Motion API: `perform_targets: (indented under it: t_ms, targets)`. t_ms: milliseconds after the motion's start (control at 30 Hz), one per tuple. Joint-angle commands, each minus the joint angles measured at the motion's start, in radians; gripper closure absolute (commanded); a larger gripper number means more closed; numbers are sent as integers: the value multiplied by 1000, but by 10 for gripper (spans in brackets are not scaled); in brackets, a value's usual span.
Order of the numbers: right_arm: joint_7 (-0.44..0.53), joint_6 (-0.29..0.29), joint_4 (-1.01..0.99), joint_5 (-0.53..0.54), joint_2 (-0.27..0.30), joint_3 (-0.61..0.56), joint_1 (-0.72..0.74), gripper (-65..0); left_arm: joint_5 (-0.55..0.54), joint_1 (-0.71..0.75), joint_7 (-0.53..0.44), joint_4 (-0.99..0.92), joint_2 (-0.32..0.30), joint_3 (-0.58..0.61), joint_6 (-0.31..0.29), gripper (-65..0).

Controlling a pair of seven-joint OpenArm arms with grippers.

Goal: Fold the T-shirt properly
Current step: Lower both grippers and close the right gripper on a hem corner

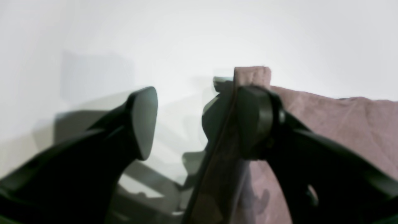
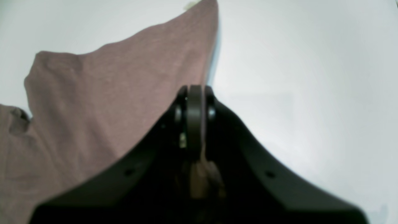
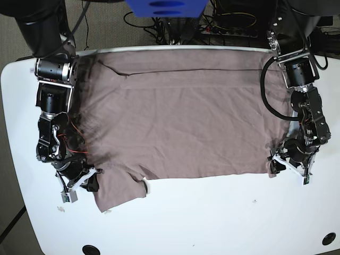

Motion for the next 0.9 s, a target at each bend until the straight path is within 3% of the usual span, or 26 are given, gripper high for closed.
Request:
perform_targets:
  t_ms: [0,867]
  targets:
    - [-32,5,8,-13,8,-1,15,-6,2,-13,21,-5,-7,0,-7,-383]
    - [-23,7,24,-11,7,0,17,-2,1,-27,-14,-31,3,-10,-2,-381]
